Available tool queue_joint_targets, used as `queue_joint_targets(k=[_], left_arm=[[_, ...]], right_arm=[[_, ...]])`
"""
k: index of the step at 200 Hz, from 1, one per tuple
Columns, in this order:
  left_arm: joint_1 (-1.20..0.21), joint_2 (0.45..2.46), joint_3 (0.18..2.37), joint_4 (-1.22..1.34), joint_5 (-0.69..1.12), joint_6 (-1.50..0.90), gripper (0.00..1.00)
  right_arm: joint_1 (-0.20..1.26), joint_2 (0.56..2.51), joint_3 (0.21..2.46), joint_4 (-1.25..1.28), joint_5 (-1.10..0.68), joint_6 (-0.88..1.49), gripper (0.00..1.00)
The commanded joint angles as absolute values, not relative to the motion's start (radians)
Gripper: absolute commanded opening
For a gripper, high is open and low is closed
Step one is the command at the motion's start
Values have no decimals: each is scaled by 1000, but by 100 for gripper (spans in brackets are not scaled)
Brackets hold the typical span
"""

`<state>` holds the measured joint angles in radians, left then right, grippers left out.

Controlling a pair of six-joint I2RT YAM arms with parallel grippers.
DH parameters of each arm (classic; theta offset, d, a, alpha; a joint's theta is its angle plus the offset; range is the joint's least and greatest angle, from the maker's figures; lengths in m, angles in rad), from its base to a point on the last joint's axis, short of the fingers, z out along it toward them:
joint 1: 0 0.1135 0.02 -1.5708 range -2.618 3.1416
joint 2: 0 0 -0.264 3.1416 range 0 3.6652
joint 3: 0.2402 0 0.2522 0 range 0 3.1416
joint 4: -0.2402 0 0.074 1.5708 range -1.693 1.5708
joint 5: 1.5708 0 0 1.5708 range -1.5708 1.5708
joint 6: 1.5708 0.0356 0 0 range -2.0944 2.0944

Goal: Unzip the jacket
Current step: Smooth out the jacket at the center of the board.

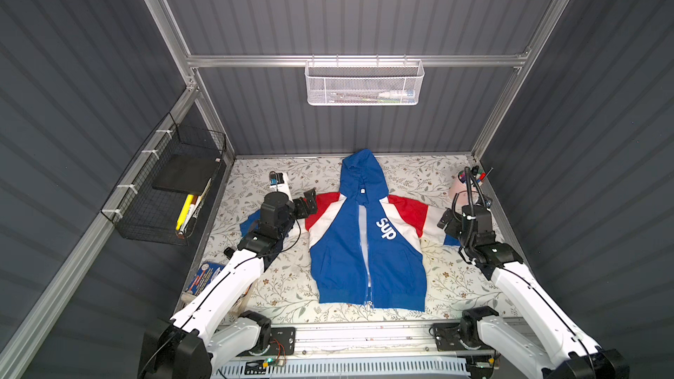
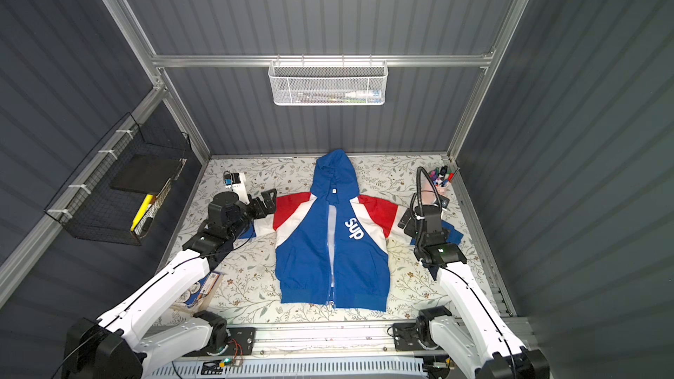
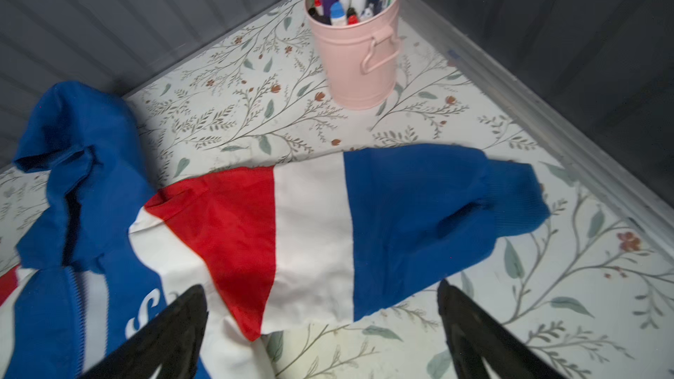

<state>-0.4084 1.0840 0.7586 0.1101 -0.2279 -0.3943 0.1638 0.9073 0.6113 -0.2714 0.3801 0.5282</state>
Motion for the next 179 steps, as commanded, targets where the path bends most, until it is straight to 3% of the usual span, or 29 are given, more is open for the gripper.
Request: queue_joint_targets(k=[1, 62, 90, 119, 129, 139, 153, 179], left_arm=[[-401, 1087, 728, 229, -386, -278, 99], [-303, 983, 514, 498, -440, -135, 99], [-272, 973, 532, 371, -485, -214, 99], [-241, 1136, 672, 112, -456, -365, 99], [-235, 1199, 715, 56, -440, -390, 99], [-229, 1259, 754, 10, -420, -405, 97], [-210, 1348, 813, -64, -391, -423, 87], [-171, 1463, 890, -166, -373, -455, 62]], right_arm=[[158, 894, 568, -121, 500, 437, 99], [92, 938, 458, 116, 445, 293, 99], [49, 948, 485, 0, 435, 494, 97], [-3, 1043, 588, -209, 221, 584, 97], [-22, 1095, 639, -288, 179, 599, 91], [-43, 1144, 681, -345, 149, 618, 79], [-71, 1190, 708, -379, 117, 637, 59], [-100, 1244, 716, -388, 93, 625, 47]])
